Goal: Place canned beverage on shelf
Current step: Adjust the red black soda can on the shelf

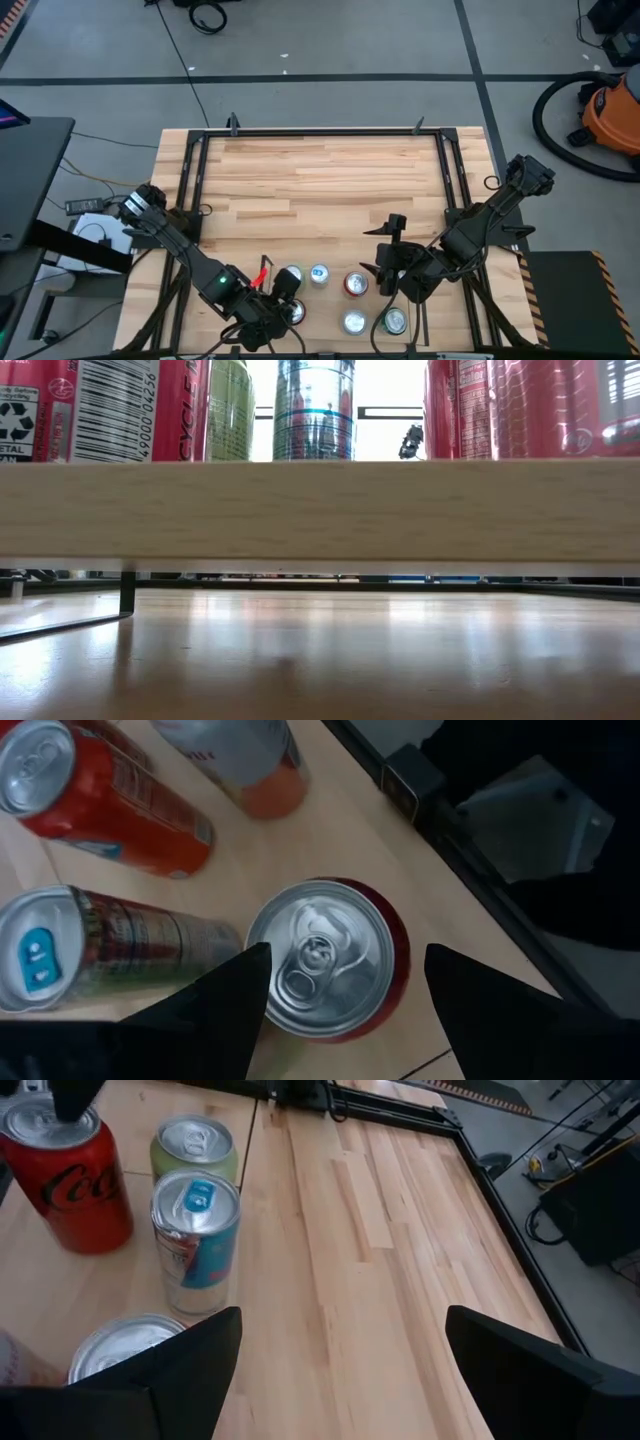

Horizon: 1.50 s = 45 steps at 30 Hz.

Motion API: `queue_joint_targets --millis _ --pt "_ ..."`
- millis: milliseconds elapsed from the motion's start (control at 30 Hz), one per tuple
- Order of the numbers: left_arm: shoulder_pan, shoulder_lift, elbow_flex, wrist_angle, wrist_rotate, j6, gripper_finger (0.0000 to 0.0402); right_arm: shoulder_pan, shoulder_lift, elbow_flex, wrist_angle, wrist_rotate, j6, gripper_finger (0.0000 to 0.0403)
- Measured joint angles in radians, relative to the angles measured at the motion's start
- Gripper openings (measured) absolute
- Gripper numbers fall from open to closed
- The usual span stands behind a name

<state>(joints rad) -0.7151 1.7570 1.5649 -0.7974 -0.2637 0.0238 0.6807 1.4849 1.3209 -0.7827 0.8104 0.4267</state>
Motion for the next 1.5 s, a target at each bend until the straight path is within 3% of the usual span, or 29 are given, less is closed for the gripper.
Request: queue_joint_targets --millis 867,1500 --pt "0.007 0.043 0.000 0.054 -0.047 0.071 0.0274 0.000 0.000 0.000 0.007 -0.005 -0.003 0.0361" --pt "0.088 0.058 -0.002 0.152 -0.101 0.104 0.0274 0.000 0.000 0.000 -0.014 -0.003 -0.074 0.0361"
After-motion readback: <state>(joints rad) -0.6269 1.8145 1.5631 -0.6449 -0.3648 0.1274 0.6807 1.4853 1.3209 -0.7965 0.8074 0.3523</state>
